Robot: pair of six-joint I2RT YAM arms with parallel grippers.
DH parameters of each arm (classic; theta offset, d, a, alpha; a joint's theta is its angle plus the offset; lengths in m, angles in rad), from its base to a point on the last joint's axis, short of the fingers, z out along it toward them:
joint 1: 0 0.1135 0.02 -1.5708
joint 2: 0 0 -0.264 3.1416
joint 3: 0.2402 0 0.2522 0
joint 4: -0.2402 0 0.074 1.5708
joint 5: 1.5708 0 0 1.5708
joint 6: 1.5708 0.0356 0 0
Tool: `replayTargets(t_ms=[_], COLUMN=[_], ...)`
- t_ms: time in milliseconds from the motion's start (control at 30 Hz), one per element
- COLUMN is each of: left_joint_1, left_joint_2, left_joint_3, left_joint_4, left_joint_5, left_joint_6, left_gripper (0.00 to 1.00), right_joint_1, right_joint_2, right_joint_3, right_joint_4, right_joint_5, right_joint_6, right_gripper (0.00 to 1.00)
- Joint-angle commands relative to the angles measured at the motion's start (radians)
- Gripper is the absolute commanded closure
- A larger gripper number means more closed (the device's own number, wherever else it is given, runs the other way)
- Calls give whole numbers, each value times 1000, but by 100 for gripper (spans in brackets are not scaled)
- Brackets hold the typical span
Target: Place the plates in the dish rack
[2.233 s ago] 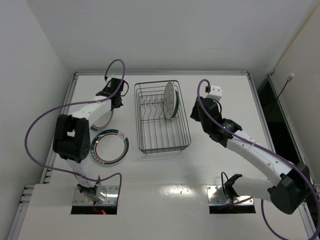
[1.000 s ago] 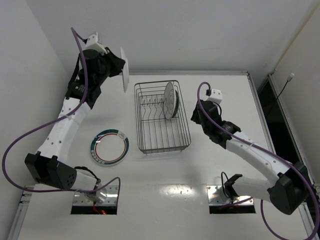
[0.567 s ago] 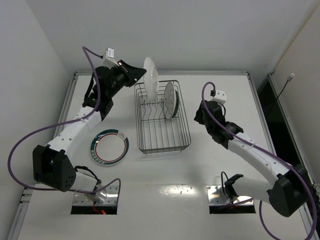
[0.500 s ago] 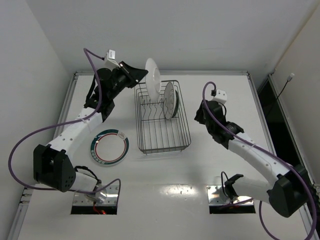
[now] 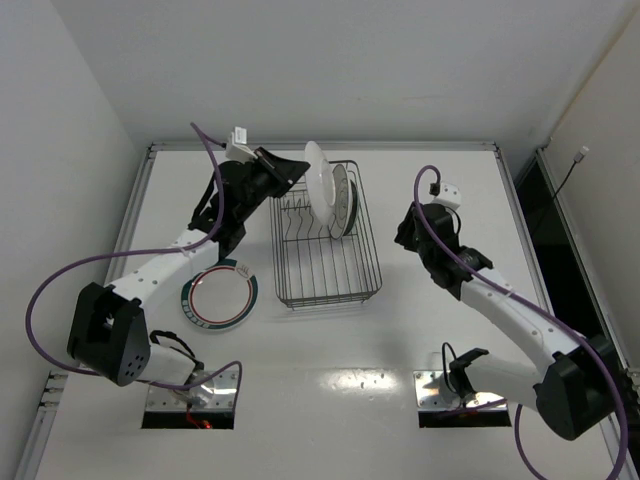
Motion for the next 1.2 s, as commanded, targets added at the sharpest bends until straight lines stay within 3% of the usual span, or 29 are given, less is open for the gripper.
replayTargets(t_ms=[0, 867, 1167], left_joint_1=[-12, -40, -90], left_joint_2=[-37, 69, 201], left_joint_3=[-12, -66, 133], left_joint_4=[120, 124, -188], left_joint_5=[-58, -111, -180], left_joint_6=[-20, -11, 107], left_gripper=[100, 100, 100], right_joint_1=[-12, -50, -59], right_joint_2=[-31, -22, -13], right_joint_3=[-4, -23, -23], right_joint_4=[58, 77, 77], right_joint_5=[-21, -70, -90], right_joint_6=[15, 15, 15], right_gripper=[65, 65, 65])
